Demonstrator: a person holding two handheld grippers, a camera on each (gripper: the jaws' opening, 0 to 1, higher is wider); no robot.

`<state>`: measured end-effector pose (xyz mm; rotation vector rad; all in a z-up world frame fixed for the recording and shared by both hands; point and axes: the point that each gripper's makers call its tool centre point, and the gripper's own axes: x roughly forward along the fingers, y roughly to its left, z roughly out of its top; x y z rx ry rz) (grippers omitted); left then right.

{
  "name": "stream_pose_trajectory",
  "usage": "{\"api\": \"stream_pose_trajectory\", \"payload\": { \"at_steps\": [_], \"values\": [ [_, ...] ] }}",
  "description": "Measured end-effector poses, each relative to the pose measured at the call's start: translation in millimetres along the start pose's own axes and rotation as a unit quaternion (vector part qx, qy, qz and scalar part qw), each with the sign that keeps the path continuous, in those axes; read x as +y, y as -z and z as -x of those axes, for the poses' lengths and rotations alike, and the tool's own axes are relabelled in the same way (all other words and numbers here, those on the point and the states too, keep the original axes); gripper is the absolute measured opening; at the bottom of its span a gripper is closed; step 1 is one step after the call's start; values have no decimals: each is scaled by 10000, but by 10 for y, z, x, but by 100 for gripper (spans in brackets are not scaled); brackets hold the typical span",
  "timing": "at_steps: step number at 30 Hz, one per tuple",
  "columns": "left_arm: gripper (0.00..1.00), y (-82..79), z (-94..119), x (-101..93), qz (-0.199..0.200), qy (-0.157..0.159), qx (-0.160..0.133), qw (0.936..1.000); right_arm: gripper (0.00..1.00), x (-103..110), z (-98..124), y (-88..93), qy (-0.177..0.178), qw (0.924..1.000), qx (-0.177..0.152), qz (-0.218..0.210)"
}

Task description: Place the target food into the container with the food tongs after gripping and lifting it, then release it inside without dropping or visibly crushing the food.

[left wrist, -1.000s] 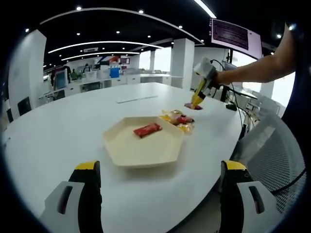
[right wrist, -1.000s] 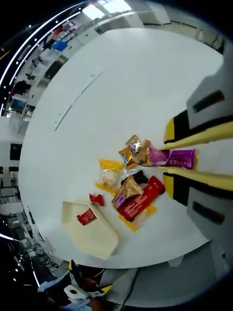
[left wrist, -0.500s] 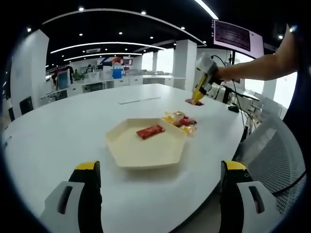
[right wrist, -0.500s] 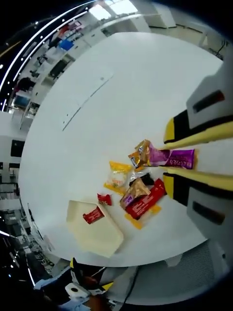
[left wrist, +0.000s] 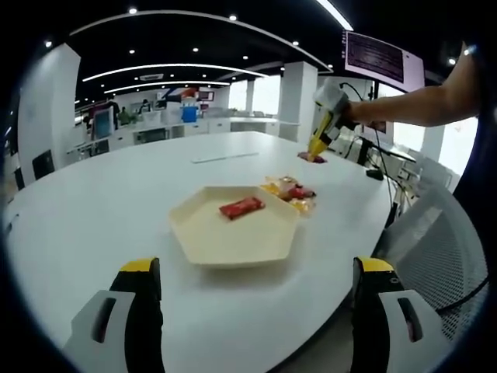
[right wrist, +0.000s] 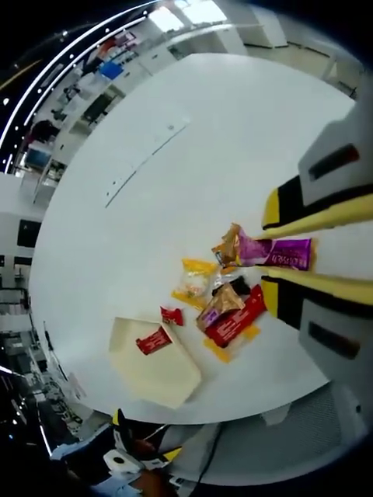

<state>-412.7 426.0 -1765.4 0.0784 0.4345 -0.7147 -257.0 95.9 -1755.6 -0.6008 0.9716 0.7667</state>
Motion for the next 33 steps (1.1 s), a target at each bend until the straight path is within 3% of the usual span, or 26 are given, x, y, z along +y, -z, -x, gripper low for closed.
{"api": "stream_pose_trajectory", "payload": {
  "at_steps": [12,24,33],
  "values": [
    [100,-22,6,-3,102,13,-53,9999,22,133,-2,-176,-91,9998,8,185],
    [100,-50,17,4,59,-19,-152,9999,22,332,-40,-493,-200,9987,-57,472],
    [100,-53,17,-1,37,-5,-163,9999,22,629,-158,-706,-422,9958,-17,809]
  ]
}}
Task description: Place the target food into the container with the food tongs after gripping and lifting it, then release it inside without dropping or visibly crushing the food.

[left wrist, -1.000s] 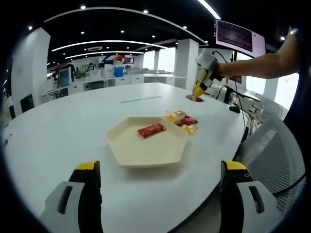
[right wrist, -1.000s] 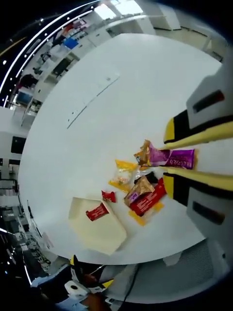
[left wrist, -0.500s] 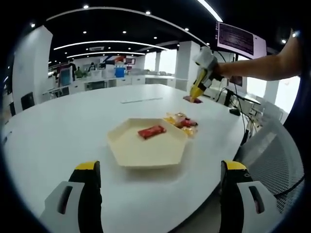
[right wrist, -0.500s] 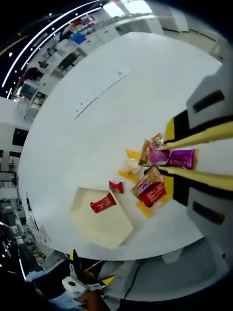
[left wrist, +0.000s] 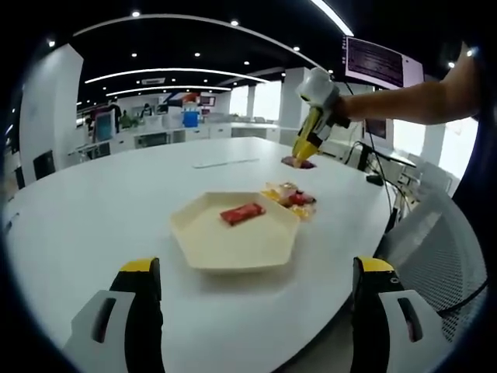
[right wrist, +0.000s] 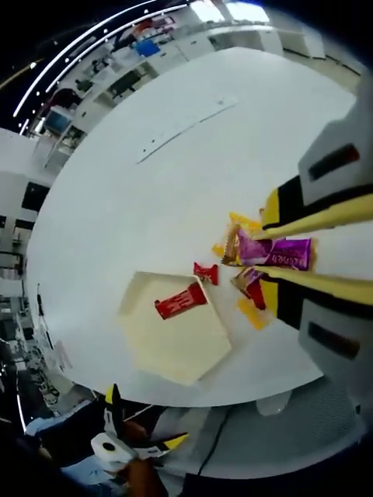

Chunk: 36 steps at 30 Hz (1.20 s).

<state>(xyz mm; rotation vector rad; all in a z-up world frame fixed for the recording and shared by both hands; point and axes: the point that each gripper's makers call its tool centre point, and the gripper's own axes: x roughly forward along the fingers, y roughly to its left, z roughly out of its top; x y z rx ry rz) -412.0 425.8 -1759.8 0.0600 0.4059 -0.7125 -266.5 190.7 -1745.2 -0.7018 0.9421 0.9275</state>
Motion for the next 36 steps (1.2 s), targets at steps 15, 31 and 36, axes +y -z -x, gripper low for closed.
{"api": "stream_pose_trajectory", "payload": {
  "at_steps": [15,31,36],
  "values": [
    [100,0,-5,22,16,-23,-13,10000,22,325,-156,-598,-232,9984,-182,480],
    [100,-13,3,28,41,-51,-56,10000,22,854,-300,-1232,-538,9924,-356,1047],
    [100,-12,-1,20,18,-31,-50,10000,22,975,-351,-1377,-606,9908,-379,1147]
  ]
}}
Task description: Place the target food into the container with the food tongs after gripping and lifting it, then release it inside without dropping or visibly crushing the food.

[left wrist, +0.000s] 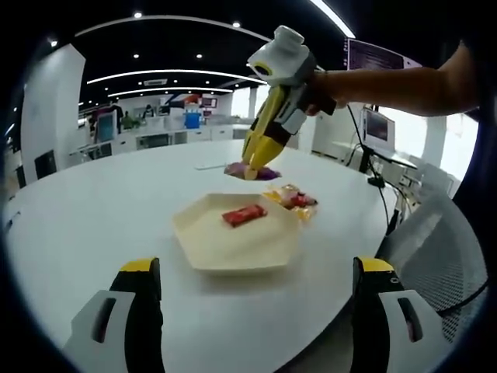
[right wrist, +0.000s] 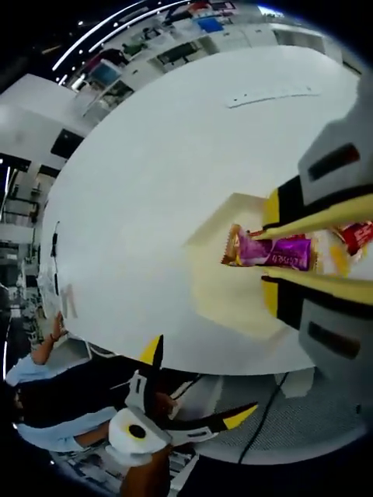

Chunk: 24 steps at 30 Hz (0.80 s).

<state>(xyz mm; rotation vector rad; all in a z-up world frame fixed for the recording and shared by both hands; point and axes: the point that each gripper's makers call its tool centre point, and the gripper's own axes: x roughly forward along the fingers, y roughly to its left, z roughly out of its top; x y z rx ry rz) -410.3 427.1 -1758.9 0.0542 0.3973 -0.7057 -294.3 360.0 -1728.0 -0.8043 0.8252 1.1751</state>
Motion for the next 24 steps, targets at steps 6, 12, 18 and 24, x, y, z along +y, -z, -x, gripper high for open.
{"api": "stream_pose_trajectory", "payload": {
  "at_steps": [6,12,18,24],
  "values": [
    [100,1,-2,-4,-5,6,4,10000,22,76,-65,-140,-56,9999,-19,134],
    [100,-6,4,6,12,-15,-18,10000,22,104,-99,-175,-91,9997,17,215],
    [100,-15,-1,-8,11,24,-37,10000,25,105,-101,-240,-114,9995,-110,265],
    [100,-12,-3,-2,9,26,-39,10000,26,88,-90,-244,-98,9993,-147,323]
  ]
}}
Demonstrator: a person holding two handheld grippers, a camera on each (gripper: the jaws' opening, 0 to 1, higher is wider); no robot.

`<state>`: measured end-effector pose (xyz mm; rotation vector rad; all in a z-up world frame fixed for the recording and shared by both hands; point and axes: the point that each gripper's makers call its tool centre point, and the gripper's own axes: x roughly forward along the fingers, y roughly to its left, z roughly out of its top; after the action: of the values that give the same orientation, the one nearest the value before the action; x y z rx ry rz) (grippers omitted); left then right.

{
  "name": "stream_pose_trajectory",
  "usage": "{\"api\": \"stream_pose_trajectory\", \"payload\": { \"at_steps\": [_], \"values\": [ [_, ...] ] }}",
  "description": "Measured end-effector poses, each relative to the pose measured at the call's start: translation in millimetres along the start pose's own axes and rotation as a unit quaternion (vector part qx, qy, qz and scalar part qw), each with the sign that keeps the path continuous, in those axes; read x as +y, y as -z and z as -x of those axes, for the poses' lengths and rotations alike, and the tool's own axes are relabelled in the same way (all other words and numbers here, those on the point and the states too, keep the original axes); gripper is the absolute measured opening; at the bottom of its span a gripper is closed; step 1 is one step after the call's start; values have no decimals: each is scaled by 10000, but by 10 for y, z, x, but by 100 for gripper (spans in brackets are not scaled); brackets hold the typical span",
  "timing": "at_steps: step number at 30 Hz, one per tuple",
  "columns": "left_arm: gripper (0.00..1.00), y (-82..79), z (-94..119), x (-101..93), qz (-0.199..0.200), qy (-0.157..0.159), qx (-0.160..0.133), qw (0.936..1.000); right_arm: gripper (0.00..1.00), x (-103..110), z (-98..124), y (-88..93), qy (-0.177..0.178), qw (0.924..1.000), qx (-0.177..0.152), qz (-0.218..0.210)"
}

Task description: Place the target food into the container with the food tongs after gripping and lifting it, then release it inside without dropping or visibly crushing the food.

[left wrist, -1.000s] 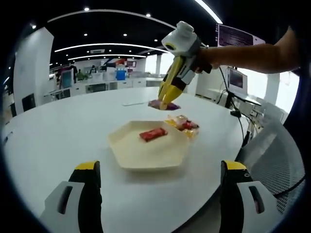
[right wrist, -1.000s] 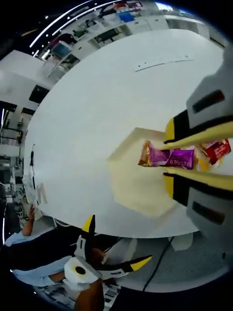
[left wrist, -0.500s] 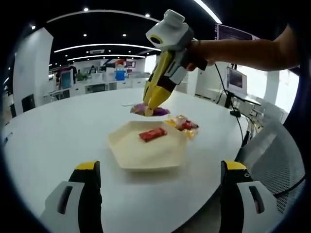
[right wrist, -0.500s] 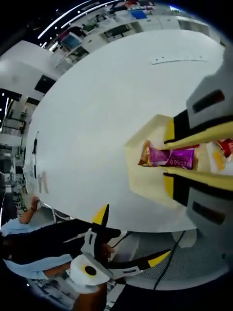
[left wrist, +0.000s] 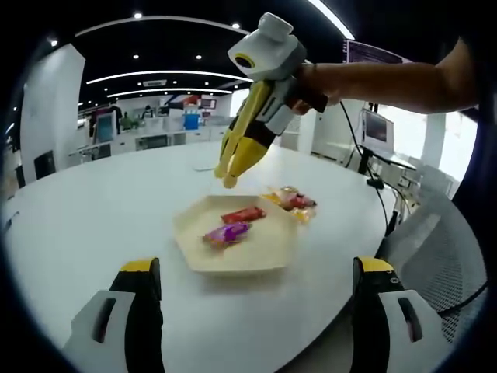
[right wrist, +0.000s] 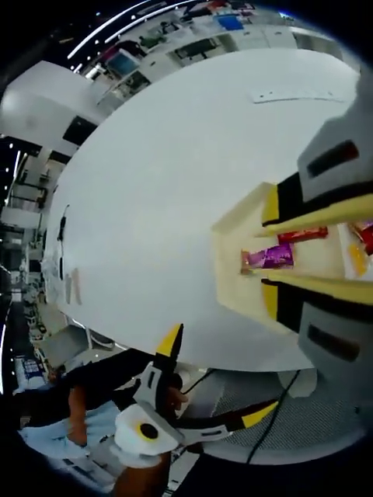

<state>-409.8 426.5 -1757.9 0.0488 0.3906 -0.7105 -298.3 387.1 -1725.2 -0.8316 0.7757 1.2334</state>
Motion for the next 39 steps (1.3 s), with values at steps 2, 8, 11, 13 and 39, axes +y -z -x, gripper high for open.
{"api": "stream_pose_trajectory", "payload": {
  "at_steps": [2,8,11,13,39],
  "values": [
    [100,-3,2,1,2,-7,-6,10000,26,-4,12,6,30,10000,-12,0],
    [100,1,0,-1,-6,-5,7,10000,26,-35,37,12,57,10000,-50,17],
    [100,2,0,1,-8,-8,5,10000,26,-36,62,6,36,9999,-104,-6],
    [100,1,0,1,-11,-10,7,10000,26,-46,77,8,59,9999,-140,-16],
    [100,1,-4,25,-57,-69,-7,10000,27,-83,306,366,79,9991,-356,-200]
  ]
}}
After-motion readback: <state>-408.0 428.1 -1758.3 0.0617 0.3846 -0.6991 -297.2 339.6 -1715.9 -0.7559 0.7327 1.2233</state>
